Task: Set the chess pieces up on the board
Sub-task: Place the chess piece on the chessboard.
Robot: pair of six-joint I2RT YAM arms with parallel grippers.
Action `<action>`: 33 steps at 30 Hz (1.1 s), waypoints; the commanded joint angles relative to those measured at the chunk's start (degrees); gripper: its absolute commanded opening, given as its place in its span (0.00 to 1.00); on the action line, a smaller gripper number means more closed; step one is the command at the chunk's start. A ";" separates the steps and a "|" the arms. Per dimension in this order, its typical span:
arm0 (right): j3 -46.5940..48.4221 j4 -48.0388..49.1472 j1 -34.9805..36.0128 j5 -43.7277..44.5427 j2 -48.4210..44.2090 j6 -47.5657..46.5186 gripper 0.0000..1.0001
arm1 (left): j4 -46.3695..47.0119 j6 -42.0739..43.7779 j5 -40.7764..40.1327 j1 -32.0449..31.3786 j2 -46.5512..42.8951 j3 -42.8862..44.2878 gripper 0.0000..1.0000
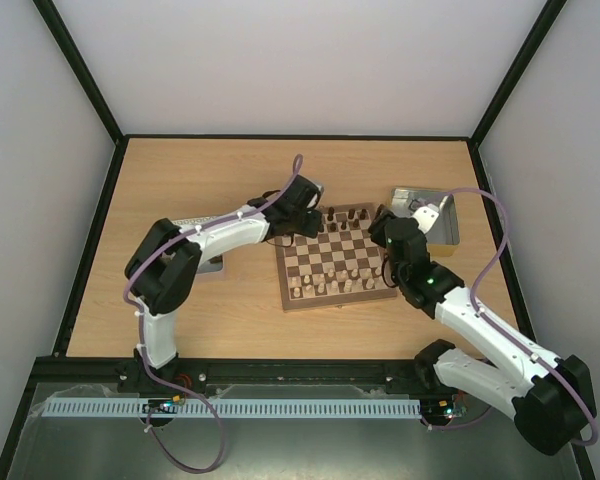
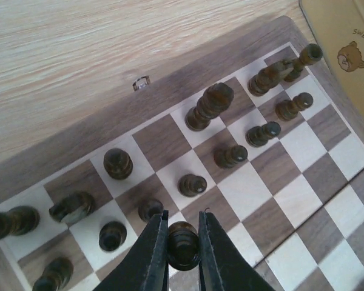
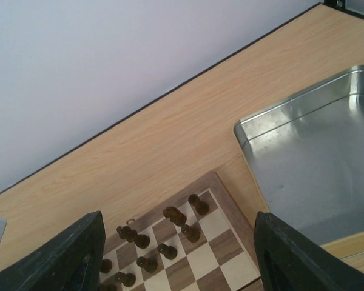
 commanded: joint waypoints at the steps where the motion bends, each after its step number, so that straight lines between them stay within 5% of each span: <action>1: -1.37 -0.19 -0.28 -0.51 0.65 2.11 0.66 | 1.74 2.65 -1.38 0.18 2.13 4.44 0.05; 33: -0.89 0.00 -0.72 -2.51 3.24 2.41 0.67 | 1.44 4.15 -8.05 0.18 14.23 13.64 0.08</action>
